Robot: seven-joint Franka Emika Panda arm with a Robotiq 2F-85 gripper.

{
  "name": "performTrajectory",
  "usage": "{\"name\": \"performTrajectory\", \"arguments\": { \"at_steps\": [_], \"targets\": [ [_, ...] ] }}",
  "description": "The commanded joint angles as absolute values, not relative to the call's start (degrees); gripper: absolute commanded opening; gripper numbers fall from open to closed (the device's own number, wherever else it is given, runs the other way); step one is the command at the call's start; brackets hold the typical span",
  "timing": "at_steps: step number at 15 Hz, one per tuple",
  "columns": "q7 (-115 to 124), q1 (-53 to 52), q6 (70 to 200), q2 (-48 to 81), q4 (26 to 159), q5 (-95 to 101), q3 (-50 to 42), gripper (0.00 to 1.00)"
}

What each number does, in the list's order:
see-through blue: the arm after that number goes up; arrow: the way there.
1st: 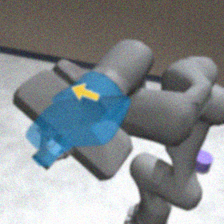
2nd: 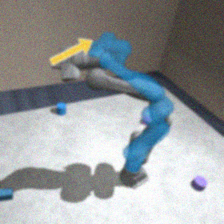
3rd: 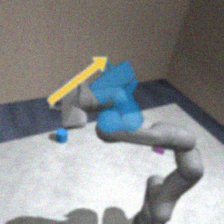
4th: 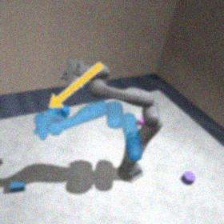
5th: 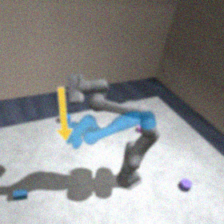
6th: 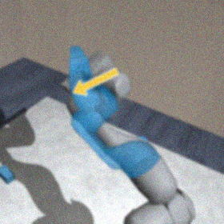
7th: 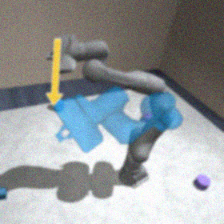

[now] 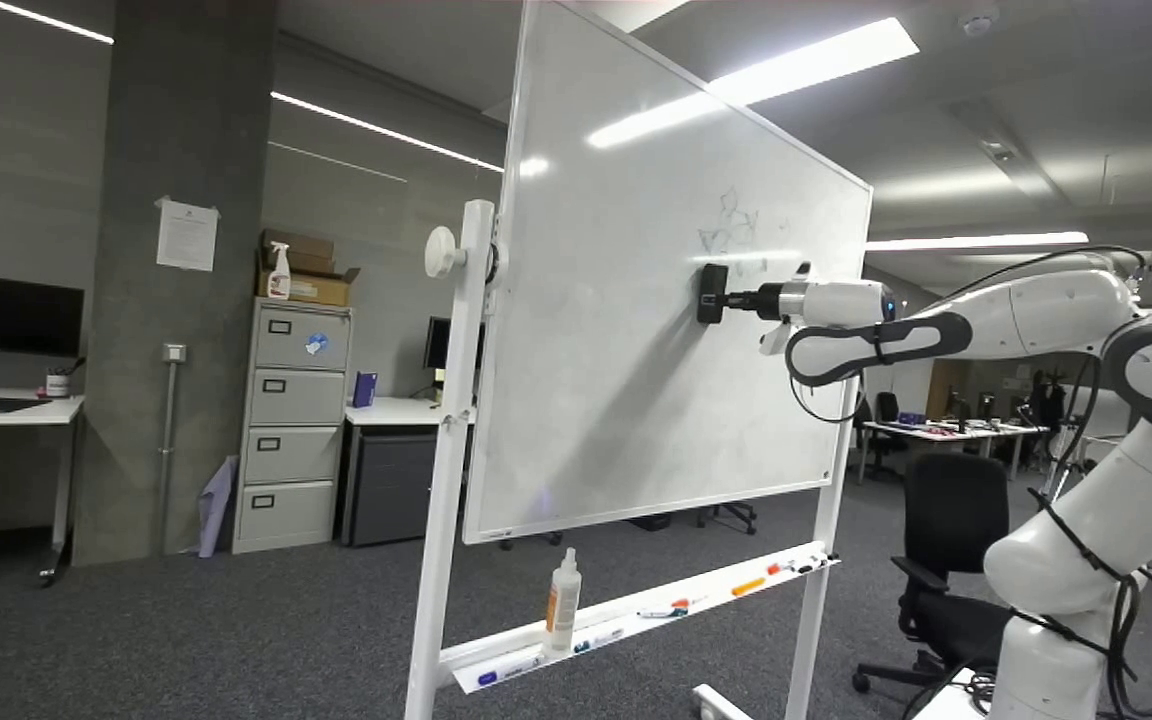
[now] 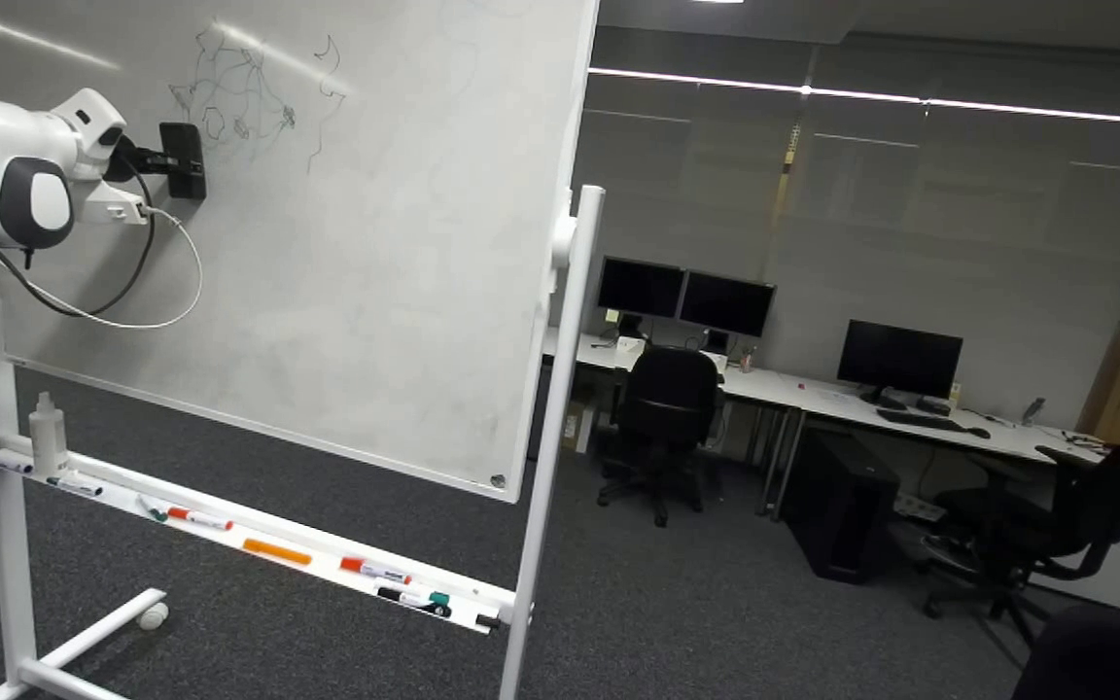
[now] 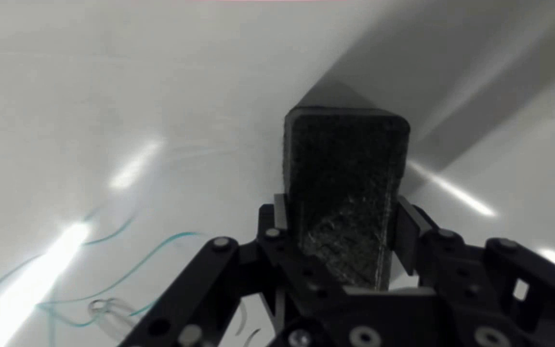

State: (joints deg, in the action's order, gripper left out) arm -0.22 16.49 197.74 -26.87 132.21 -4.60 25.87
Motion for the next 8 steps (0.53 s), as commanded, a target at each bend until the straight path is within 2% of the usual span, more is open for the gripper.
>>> {"name": "performTrajectory", "arguments": {
  "at_steps": [1,4,8],
  "targets": [
    [-1.0,12.4,197.9,-21.8,129.9,-2.1,27.3,0.30],
    [-1.6,11.7,197.3,-20.4,129.7,-1.2,28.7,0.30],
    [-3.5,16.8,195.8,-22.4,130.0,-2.1,30.8,0.30]
  ]
}}
